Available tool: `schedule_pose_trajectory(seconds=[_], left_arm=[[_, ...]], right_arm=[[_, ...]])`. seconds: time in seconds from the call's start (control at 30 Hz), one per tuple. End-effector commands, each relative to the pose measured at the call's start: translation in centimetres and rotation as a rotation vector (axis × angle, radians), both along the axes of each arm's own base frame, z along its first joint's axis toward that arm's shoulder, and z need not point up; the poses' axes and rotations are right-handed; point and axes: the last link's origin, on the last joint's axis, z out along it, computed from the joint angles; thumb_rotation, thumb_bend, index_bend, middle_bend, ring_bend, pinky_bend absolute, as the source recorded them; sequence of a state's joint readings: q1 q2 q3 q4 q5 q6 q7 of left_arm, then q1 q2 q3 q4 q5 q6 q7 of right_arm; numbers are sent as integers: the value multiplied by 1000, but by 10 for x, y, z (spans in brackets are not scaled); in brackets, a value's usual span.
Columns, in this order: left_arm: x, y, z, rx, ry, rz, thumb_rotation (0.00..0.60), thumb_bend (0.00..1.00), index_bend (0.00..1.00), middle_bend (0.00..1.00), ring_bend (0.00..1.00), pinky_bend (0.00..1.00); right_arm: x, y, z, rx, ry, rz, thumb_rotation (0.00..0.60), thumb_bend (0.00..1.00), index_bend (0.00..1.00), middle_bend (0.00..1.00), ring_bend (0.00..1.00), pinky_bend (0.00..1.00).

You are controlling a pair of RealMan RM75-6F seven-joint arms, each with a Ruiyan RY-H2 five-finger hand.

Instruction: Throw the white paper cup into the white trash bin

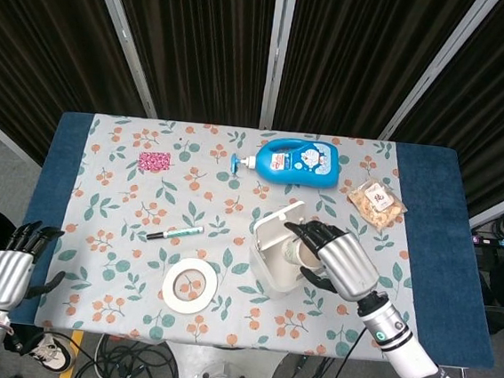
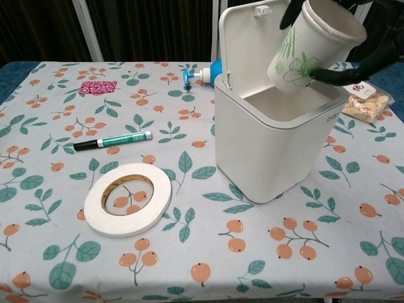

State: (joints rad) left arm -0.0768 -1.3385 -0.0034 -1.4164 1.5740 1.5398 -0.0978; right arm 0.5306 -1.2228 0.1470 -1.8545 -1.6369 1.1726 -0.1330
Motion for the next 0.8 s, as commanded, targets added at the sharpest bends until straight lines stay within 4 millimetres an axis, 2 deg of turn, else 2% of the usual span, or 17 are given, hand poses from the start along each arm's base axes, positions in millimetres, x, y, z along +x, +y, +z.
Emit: schedule_pose_trajectory(seconds=[0.03,0.1,0.2,0.33,0.43,0.6,0.7,0.8], left_arm=[[0,0,0,1,-1,1,600,244,216,194,82,109],[-1,0,0,1,-2,2,600,244,216,194,82,109],[-1,0,0,0,-2,1,600,244,216,194,82,109],[-1,0,1,6,-5,2,600,244,217,195,82,109],[-1,-1,1,7,-4,2,600,245,217,194,82,109],[3,0,4,15,-5,-11,600,245,216,195,82,109],[6,1,5,20,-2,-20,600,245,217,195,82,108],[8,1,5,16,5,-22,600,244,217,194,82,109]], right_arm=[[4,0,2,6,-5,19,600,38,0,3,0,122],[5,0,6,-10,-32,33,600,14,0,0,0,85],[0,2,12,-31,-42,31,600,12,0,0,0,79],[-21,6,29,-99,-42,-14,600,12,0,0,0,79],[-56,14,45,-178,-3,-97,600,12,0,0,0,78],[-136,37,65,-294,124,-308,600,10,0,0,0,57],[-178,55,71,-325,180,-422,600,10,0,0,0,31],[-208,70,70,-331,216,-508,600,10,0,0,0,9]])
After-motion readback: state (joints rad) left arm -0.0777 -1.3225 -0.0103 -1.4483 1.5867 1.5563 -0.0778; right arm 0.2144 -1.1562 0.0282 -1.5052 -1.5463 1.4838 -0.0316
